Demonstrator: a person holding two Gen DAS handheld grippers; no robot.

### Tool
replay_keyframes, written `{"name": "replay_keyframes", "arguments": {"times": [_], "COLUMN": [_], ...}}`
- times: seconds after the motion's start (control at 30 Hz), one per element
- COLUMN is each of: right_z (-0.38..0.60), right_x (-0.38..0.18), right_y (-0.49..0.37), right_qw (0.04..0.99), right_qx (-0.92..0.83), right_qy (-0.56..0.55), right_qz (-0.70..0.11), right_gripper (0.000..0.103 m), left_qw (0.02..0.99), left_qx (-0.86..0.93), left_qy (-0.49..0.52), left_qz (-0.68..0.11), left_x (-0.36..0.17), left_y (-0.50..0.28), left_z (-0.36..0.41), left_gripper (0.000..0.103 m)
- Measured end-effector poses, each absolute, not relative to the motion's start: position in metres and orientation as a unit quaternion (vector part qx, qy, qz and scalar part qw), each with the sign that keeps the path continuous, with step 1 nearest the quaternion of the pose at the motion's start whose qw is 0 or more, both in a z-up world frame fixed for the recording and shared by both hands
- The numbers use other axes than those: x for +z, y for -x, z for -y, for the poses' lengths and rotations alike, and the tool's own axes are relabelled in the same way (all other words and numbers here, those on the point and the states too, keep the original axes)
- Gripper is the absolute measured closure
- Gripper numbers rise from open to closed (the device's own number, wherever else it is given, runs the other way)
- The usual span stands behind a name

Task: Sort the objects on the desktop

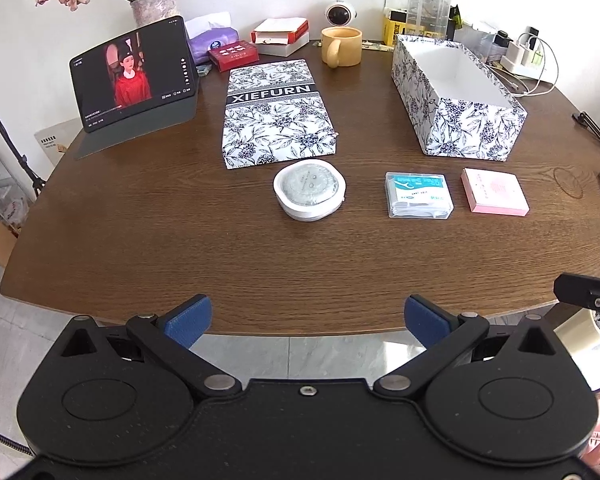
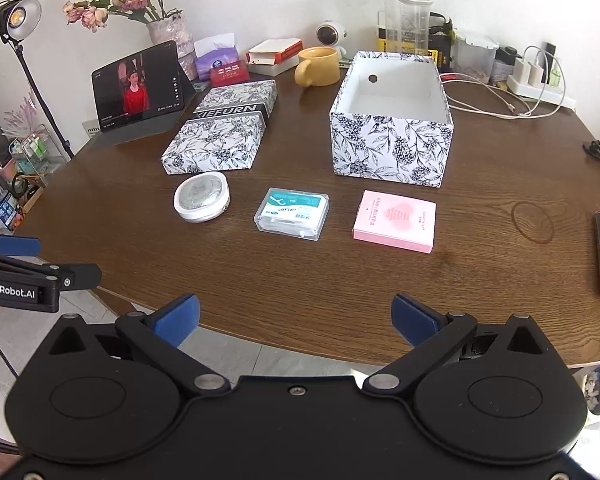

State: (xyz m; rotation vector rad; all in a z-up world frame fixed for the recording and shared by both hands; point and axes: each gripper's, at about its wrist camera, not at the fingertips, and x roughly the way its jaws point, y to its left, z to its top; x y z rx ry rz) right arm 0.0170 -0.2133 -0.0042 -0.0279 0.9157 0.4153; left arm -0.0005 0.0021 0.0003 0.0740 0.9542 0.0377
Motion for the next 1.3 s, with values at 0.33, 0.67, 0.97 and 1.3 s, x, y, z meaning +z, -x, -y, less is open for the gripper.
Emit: {"name": "replay_keyframes", "arguments": {"times": [0.33, 0.67, 0.97, 1.3], "right_z": [0.202, 0.263, 0.262, 0.271], "right_x": [0.002, 0.000, 0.002, -0.007], "right_y": [-0.014, 0.000, -0.002, -0.002], "right_qw": [0.874, 0.875, 0.874, 0.871], "right_qx": [0.195, 0.223, 0.230, 0.240], "right_qy": [0.020, 0.003, 0.007, 0.010], "right_qz": [-0.445, -0.430, -0.427, -0.428], "right_gripper": [0.000, 0.000, 0.000, 0.000], "left_qw": [0.890, 0.900, 0.900, 0.902], "left_qx": [0.004, -0.008, 0.000, 0.002], "left_qy": [-0.016, -0.010, 0.000, 0.005], "left_qz": [-0.455, -0.436, -0.435, -0.431], "left_x": [0.002, 0.001, 0.003, 0.006], "left_y": [0.006, 0.007, 0.003, 0.001], "left_z": [-0.022, -0.023, -0.015, -0.001], "left_gripper": [0.000, 0.000, 0.000, 0.000]}}
